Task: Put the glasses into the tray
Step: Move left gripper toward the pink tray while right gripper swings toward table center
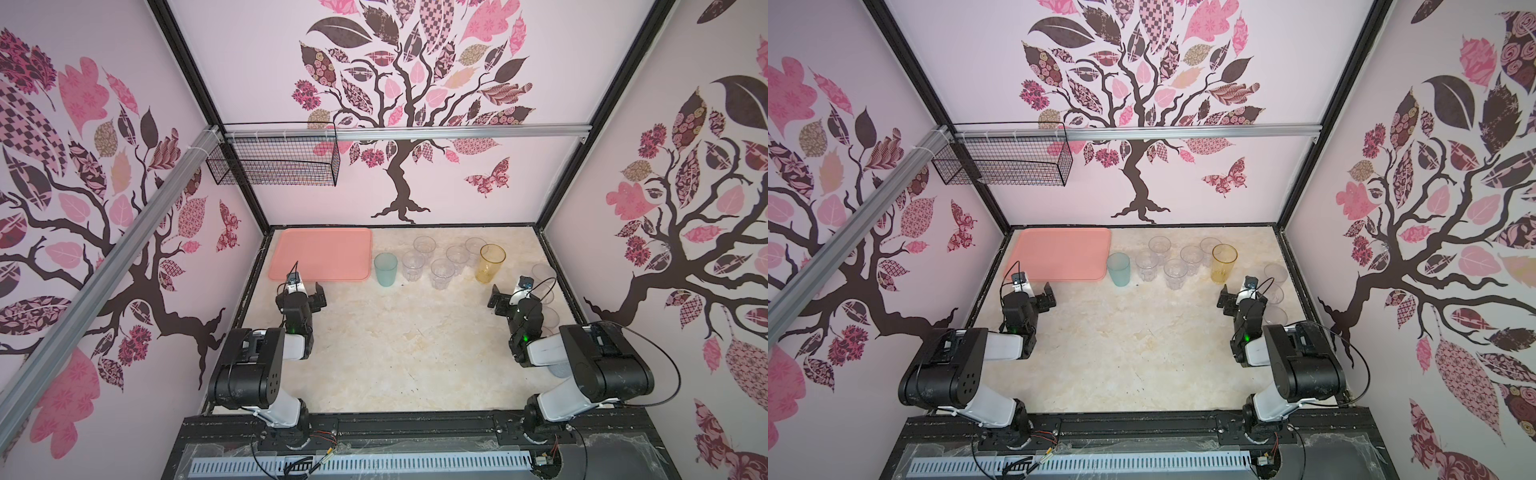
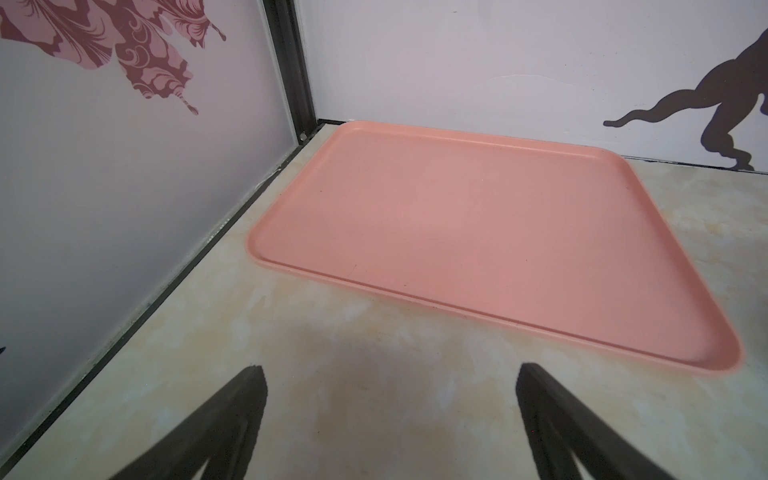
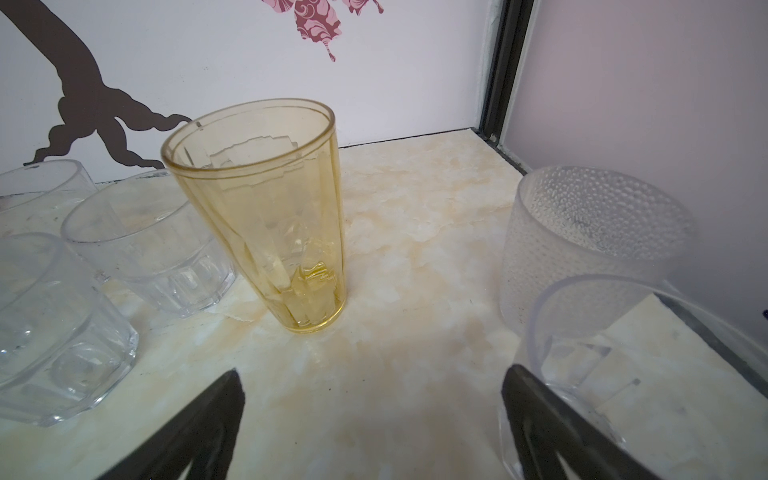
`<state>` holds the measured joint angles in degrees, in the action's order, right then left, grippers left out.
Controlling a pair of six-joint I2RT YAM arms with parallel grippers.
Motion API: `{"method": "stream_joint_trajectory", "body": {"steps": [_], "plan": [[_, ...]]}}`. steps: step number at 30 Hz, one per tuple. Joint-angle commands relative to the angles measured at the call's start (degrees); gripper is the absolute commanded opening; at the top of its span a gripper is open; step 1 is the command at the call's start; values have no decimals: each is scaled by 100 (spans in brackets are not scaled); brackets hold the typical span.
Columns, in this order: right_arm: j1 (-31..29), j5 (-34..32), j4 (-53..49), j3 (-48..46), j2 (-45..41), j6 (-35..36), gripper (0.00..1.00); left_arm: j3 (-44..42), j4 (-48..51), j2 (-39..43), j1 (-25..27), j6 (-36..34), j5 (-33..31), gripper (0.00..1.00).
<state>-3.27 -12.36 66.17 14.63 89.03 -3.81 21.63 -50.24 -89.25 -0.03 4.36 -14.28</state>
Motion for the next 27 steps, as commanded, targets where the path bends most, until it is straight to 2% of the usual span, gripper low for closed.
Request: {"method": "stream_joint_trajectory", "body": {"steps": [1,3,4,6,9,11,14,15,17,19,24,27], "plan": [[-21,-31,-8,168,19,39,99,-17,-15,27,-23,-20,31,98],[-20,-32,7,159,25,15,100,-38,-148,38,-3,-44,-75,98],[-16,-24,35,138,20,4,100,28,-40,129,98,-81,-359,98],[-17,-29,31,140,20,21,100,401,1161,592,267,-214,-469,98],[-38,-297,5,164,-129,-11,100,610,1882,988,543,-304,-808,98],[-37,-332,-851,343,-634,-38,100,464,2011,1297,767,-116,-1161,98],[-44,-239,-2201,714,-1170,-319,100,328,2082,1752,1103,-148,-1353,98],[-53,-236,-2456,761,-1293,-424,100,383,2241,1867,1186,-74,-1514,98],[-82,-284,-2739,777,-1549,-648,100,479,2535,2127,1205,67,-1451,98],[-178,-563,-3289,972,-1963,-1087,100,566,2814,2345,1210,298,-1431,98],[-327,-427,-5009,1726,-2678,-1960,100,1033,3927,2850,1210,1181,-1337,98],[-297,116,-5416,1799,-3010,-3547,99,1664,5362,3035,1180,2114,-1233,98]]}}
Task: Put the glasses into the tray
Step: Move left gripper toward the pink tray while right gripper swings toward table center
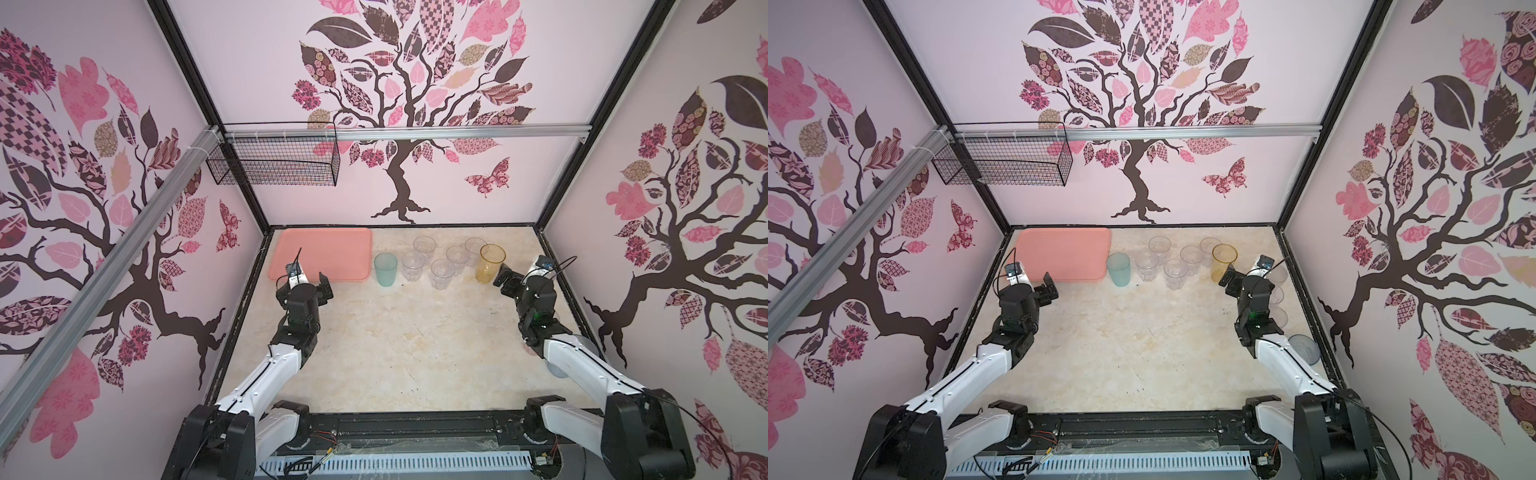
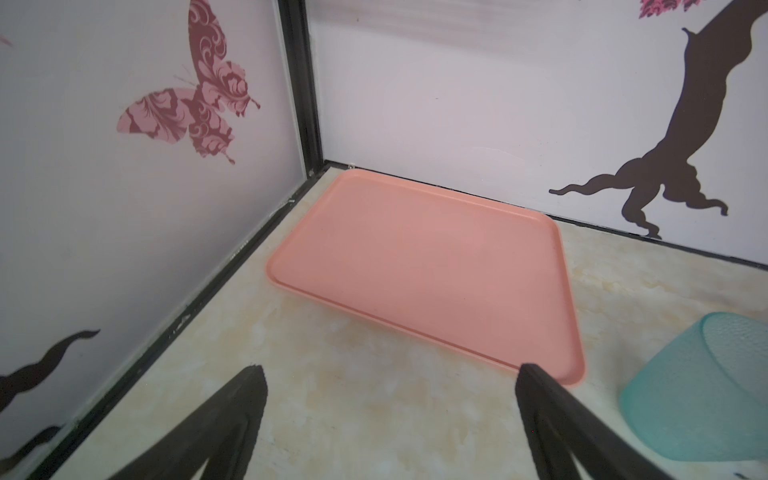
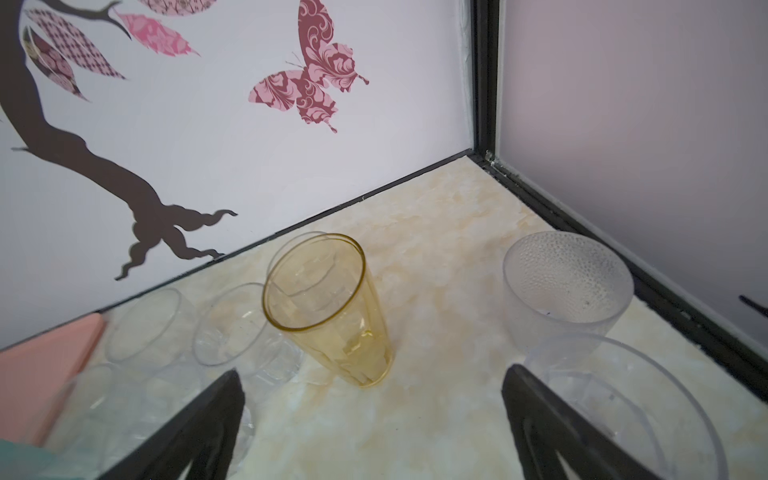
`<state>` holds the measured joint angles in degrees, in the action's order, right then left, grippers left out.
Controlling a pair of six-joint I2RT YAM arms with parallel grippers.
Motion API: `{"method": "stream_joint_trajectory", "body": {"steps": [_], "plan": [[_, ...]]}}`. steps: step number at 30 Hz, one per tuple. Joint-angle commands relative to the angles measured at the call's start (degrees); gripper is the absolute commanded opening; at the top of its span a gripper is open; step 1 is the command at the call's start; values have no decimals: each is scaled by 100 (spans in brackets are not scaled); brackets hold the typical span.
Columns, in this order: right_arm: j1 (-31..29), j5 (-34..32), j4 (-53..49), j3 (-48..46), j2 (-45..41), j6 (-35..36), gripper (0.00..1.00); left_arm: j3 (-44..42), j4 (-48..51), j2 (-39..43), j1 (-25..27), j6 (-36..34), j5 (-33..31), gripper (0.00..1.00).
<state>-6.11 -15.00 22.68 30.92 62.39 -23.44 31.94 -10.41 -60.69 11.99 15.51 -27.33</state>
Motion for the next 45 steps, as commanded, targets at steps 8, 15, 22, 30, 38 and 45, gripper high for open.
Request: {"method": "stream_joint_trajectory", "body": {"steps": [8,15,22,30,38,45], "plan": [[-48,2363,-1028,180,-360,-2519,94,1332,2888,433,-854,2008,1725,96],[-213,2442,-2366,395,-99,-2415,92,2172,4135,256,-1122,1150,2490,86],[-1475,1934,-3201,973,737,-1590,95,2325,3877,7,-1123,1140,2753,89],[-2422,1806,-3443,1075,1025,-1387,97,3015,3360,-1825,-976,1239,2972,91],[-2799,1661,-3572,1115,942,-1341,98,4503,3308,-3981,-888,1248,3111,91],[-2808,1548,-3790,1250,866,-1235,98,5641,3868,-5309,-887,1162,3003,87]]}}
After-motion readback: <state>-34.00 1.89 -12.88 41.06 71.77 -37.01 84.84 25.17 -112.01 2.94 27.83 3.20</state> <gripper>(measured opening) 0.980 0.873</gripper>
